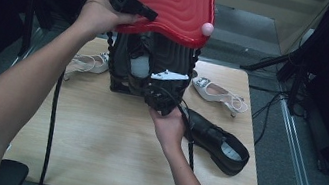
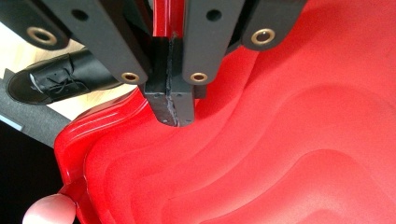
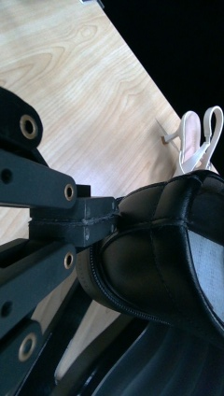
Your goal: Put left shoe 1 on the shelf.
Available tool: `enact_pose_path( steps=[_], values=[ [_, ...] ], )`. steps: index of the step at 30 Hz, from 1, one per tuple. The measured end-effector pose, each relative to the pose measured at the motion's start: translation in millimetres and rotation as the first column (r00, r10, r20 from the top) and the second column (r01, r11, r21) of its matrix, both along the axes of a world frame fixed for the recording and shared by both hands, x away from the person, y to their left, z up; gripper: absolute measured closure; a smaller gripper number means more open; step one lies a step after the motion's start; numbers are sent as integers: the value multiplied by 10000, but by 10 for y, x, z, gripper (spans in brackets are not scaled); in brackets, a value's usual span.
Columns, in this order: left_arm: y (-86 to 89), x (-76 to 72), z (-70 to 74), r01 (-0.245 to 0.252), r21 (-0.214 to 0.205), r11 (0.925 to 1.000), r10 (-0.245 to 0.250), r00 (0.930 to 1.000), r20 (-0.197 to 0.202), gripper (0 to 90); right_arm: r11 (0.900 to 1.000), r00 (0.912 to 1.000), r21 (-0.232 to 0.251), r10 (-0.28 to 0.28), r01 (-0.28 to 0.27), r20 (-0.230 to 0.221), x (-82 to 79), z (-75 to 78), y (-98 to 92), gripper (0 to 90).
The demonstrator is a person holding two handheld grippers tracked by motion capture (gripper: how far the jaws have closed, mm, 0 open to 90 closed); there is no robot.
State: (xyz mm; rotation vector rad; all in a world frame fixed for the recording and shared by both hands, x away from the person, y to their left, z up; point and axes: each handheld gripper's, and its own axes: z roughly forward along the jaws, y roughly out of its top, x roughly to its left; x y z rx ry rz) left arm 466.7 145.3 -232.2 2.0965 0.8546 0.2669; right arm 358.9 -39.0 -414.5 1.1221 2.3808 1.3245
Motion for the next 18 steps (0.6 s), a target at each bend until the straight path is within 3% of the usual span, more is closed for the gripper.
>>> enact_pose_path(
  steps=[18],
  values=[
    [-6, -12, -1, -53, 24, 10000, 53, 10000, 48, 900, 9999, 9998, 43, -136, 137, -129, 339, 90, 310, 900]
  ],
)
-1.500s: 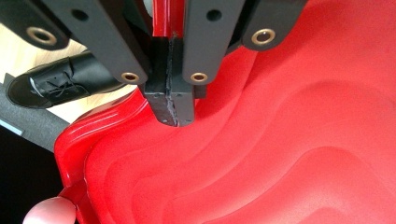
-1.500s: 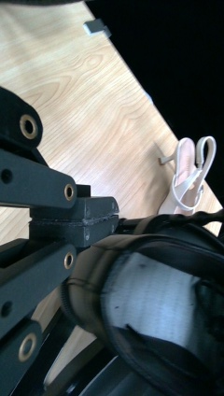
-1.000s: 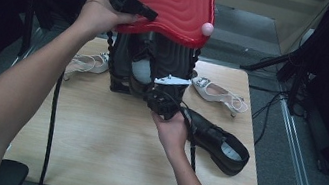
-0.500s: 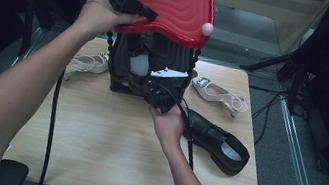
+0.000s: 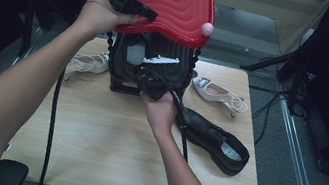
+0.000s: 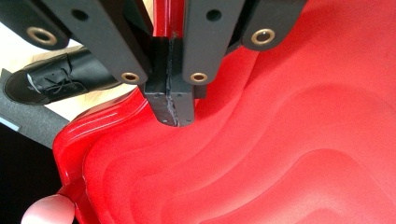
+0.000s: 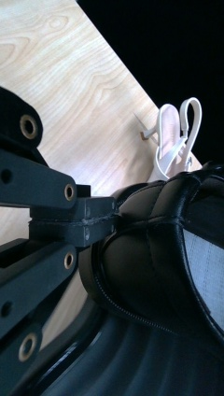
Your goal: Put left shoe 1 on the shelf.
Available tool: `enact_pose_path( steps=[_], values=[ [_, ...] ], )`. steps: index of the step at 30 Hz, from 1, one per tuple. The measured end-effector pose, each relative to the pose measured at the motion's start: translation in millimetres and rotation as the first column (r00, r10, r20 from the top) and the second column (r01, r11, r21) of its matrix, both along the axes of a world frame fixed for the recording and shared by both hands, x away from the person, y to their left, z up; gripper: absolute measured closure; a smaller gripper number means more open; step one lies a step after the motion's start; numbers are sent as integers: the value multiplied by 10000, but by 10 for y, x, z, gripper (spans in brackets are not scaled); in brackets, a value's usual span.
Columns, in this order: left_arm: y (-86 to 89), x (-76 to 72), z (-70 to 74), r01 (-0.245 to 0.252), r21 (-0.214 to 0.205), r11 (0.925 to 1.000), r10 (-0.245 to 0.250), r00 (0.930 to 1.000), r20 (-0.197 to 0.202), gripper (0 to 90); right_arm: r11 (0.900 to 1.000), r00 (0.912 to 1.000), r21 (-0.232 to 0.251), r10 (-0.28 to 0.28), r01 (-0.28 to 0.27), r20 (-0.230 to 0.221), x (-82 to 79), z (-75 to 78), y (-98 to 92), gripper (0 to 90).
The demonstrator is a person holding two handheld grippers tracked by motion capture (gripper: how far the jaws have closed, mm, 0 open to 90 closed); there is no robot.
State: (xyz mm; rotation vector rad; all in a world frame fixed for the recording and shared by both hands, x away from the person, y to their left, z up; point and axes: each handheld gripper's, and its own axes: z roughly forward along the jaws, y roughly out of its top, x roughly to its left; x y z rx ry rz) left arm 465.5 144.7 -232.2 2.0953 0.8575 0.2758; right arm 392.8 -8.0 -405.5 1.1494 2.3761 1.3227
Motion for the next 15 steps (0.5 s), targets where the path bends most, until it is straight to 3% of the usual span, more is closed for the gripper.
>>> enact_pose_path(
  steps=[10, 15],
  values=[
    [6, 7, 0, -16, -58, 10000, 16, 10000, -73, 900, 10000, 10000, -85, -7, 6, -57, 163, 47, 163, 900],
    [9, 5, 0, -23, -33, 10000, 23, 10000, -62, 900, 10000, 9994, 10, 22, -22, -358, 233, 16, 247, 900]
  ],
)
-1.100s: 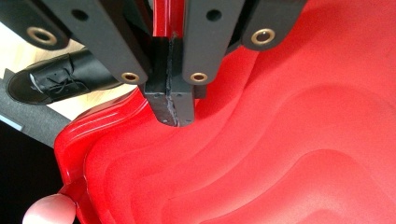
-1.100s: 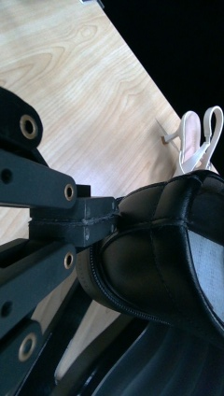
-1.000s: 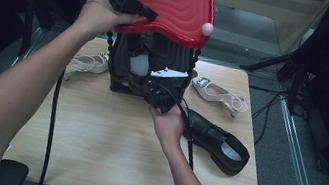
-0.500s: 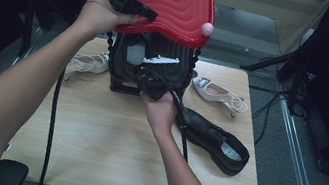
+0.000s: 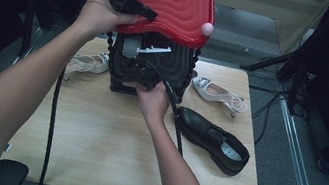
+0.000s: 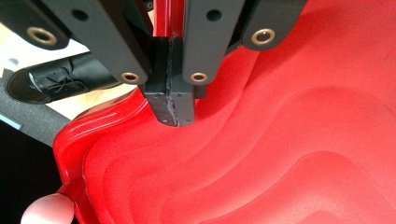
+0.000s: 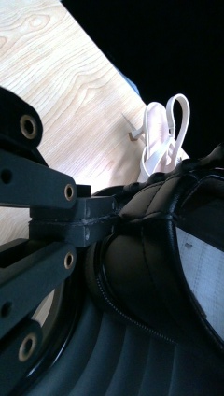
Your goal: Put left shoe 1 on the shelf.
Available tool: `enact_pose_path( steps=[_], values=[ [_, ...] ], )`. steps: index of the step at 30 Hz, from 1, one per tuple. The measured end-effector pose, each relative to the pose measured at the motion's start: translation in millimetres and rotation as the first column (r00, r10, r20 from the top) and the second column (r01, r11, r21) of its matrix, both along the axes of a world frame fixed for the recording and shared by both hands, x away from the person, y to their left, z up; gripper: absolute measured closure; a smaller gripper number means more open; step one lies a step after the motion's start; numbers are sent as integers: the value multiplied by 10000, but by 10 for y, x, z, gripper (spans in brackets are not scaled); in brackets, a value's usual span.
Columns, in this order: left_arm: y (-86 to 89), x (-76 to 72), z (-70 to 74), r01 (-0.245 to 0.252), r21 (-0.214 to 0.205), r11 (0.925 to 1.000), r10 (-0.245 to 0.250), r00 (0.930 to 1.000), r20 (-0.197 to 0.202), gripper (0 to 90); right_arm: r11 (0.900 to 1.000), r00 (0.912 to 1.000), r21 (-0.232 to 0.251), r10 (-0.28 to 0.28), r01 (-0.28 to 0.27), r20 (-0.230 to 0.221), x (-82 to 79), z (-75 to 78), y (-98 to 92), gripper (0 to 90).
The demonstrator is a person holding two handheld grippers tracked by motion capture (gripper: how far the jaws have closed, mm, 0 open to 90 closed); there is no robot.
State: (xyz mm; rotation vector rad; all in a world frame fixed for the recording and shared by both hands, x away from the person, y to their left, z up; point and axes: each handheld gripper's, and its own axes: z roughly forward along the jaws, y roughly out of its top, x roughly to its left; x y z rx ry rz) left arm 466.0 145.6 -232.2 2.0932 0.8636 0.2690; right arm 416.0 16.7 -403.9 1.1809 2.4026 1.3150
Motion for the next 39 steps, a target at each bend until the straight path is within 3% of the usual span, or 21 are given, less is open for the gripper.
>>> enact_pose_path(
  steps=[4, 8, 12, 15, 18, 20, 22, 24, 27, 30, 39],
  values=[
    [2, -3, -2, -3, -1, 10000, 3, 10000, 28, 900, 9997, 9999, -230, -6, 4, -102, 16, -65, 29, 900],
    [4, 3, 0, -15, -8, 10000, 15, 10000, 10, 900, 9998, 9998, 134, 159, -158, -114, 17, -78, -11, 900],
    [5, 5, 13, -116, -26, 9999, 116, 9998, -135, 899, 9991, 9992, 166, 399, -400, 88, -41, -30, -72, 900],
    [47, -9, 56, -14, -338, 9994, 0, 9991, -420, 807, 9980, 9977, 145, 615, -619, 274, -118, 7, -144, 900],
    [66, -78, 80, -16, -79, 10000, 12, 9989, -459, 771, 9963, 9963, 277, 810, -818, 269, -179, 22, -232, 893],
    [78, -122, 85, 82, -150, 9999, -91, 9982, -595, 714, 9935, 9946, 512, 998, -1013, 300, -215, 27, -302, 846],
    [80, -198, 95, 306, -255, 9992, -319, 9982, -517, 667, 9905, 9924, 620, 1213, -1224, 221, -253, 24, -376, 790],
    [86, -288, 95, 416, -333, 9986, -427, 9985, -345, 605, 9896, 9906, 583, 1293, -1318, 453, -304, 27, -446, 759],
    [107, -424, 47, 511, -466, 9976, -525, 9982, -283, 538, 9835, 9831, 584, 1667, -1713, 759, -414, 5, -567, 707],
    [116, -549, -38, 667, -421, 9969, -674, 9976, -146, 497, 9818, 9772, 239, 1850, -1884, 1045, -547, -41, -680, 690],
    [202, -722, -311, 798, -581, 9951, -824, 9956, -446, 470, 9826, 9828, 561, 1733, -1770, 644, -700, -135, -968, 673]
  ],
)
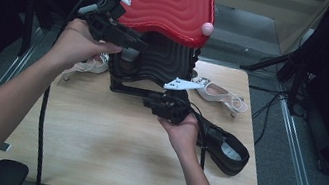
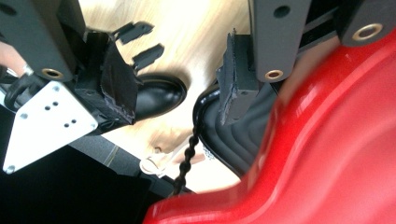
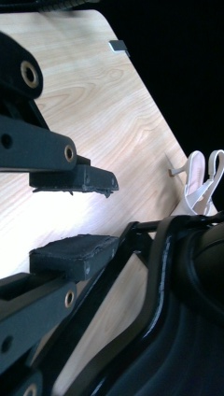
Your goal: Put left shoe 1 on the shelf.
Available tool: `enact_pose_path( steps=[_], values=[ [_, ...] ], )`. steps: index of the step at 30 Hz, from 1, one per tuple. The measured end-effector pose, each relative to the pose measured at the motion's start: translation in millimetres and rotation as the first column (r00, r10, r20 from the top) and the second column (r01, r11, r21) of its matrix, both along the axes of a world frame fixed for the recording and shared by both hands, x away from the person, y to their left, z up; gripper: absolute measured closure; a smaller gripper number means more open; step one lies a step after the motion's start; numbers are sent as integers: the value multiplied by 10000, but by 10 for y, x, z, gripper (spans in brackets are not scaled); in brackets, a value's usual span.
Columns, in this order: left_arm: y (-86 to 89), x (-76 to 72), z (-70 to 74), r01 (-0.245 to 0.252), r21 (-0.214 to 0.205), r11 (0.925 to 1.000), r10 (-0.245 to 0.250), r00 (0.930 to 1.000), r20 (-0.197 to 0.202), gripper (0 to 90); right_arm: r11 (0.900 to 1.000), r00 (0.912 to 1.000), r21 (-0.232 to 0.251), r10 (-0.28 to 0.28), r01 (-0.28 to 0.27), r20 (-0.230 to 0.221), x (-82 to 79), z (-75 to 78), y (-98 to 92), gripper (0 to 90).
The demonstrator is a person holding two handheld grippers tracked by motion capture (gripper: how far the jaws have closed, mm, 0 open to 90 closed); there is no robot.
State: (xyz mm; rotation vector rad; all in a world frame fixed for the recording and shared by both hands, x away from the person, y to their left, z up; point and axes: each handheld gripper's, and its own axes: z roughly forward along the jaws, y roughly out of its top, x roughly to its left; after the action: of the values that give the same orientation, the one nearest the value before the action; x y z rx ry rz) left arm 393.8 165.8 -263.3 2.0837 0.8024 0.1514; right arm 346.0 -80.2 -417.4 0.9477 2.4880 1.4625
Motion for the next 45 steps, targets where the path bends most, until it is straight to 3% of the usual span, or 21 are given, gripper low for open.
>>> enact_pose_path(
  steps=[6, 9, 16, 22, 28, 37, 42, 45],
  values=[
    [58, -53, -229, -75, -85, 9999, 72, 9995, -318, 456, 9998, 9999, -131, 143, -143, -32, -113, -43, -168, 631],
    [56, -90, -342, -79, 58, 10000, 81, 9992, -395, 455, 9998, 9998, 73, 178, -178, -20, -174, -83, -242, 631],
    [53, -217, -621, 84, 23, 10000, -83, 9980, -631, 456, 9986, 9982, -527, -57, 26, -596, -307, -174, -363, 634],
    [68, -289, -876, -3, -176, 9998, -14, 9951, -985, 459, 9981, 9985, -604, 54, -87, -551, -402, -225, -499, 623],
    [77, -374, -1087, 13, -141, 9999, -28, 9939, -1100, 464, 9987, 9976, -502, 52, -86, -684, -438, -257, -595, 623],
    [118, -542, -1390, -89, 37, 10000, 93, 9911, -1331, 464, 9961, 9981, -877, -105, 51, -613, -456, -305, -748, 582],
    [127, -620, -1520, -126, -145, 9998, 103, 9894, -1450, 468, 9943, 9978, -1060, -175, 106, -647, -459, -317, -811, 589],
    [121, -674, -1610, -3, 26, 10000, 7, 9885, -1515, 469, 9924, 9980, -1218, -220, 146, -598, -465, -327, -860, 590]
  ],
)
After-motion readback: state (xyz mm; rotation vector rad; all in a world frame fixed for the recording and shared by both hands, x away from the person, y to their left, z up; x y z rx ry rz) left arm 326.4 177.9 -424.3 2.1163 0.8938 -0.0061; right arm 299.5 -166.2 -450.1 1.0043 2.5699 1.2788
